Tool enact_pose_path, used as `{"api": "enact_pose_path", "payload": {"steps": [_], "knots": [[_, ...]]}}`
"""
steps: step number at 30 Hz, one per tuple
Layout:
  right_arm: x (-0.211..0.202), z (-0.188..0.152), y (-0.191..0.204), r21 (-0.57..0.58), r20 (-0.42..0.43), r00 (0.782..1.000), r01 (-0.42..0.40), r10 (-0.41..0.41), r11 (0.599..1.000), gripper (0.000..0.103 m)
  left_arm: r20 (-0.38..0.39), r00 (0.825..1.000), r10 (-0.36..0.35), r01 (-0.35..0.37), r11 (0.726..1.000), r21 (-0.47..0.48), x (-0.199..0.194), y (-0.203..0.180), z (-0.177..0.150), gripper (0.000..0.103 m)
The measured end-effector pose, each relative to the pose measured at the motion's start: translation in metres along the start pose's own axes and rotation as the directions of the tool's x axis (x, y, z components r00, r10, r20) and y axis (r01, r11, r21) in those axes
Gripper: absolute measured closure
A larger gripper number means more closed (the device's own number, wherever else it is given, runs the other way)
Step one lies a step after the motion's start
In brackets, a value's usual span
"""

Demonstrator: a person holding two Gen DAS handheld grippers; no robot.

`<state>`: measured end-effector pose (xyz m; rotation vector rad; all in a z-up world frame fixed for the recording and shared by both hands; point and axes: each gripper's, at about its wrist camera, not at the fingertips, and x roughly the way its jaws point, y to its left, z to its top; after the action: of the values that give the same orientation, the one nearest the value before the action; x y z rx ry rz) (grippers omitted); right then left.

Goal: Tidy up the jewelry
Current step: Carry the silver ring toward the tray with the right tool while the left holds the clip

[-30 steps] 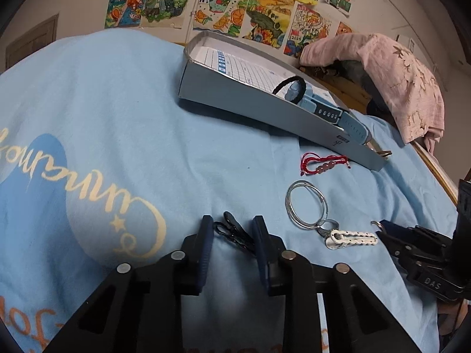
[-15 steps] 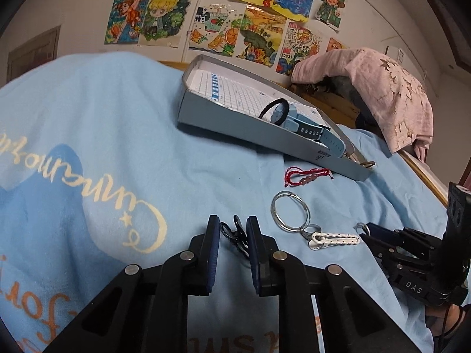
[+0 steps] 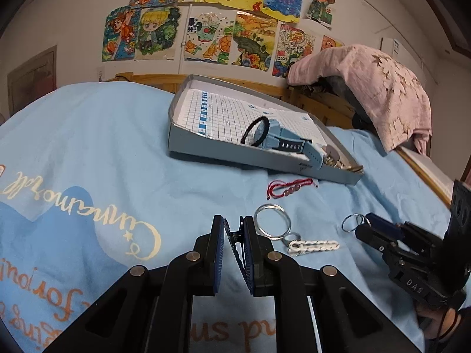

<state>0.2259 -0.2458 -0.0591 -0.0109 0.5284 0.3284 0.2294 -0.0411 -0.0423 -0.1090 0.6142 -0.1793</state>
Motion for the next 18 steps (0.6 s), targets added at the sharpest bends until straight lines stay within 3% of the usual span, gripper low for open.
{"api": "enact_pose_path", "payload": {"steps": [5, 11, 18], "knots": [[0.005, 0.009, -0.009, 0.058, 0.017, 1.0, 0.002, -0.003, 0.998, 0.077, 0.036, 0.998, 0.044, -0.044, 0.999, 0.002, -0.002, -0.008, 0.02, 0.091], [0.018, 0.038, -0.028, 0.144, 0.099, 0.995, 0.003, -0.017, 0.99, 0.077, 0.092, 0.995, 0.024, -0.019, 0.998, -0.059, 0.008, -0.018, 0.061, 0.091], [0.042, 0.068, -0.045, 0.075, 0.179, 0.983, 0.02, -0.033, 0.997, 0.077, 0.115, 0.993, -0.014, 0.031, 0.988, -0.148, 0.053, -0.017, 0.111, 0.091]]}}
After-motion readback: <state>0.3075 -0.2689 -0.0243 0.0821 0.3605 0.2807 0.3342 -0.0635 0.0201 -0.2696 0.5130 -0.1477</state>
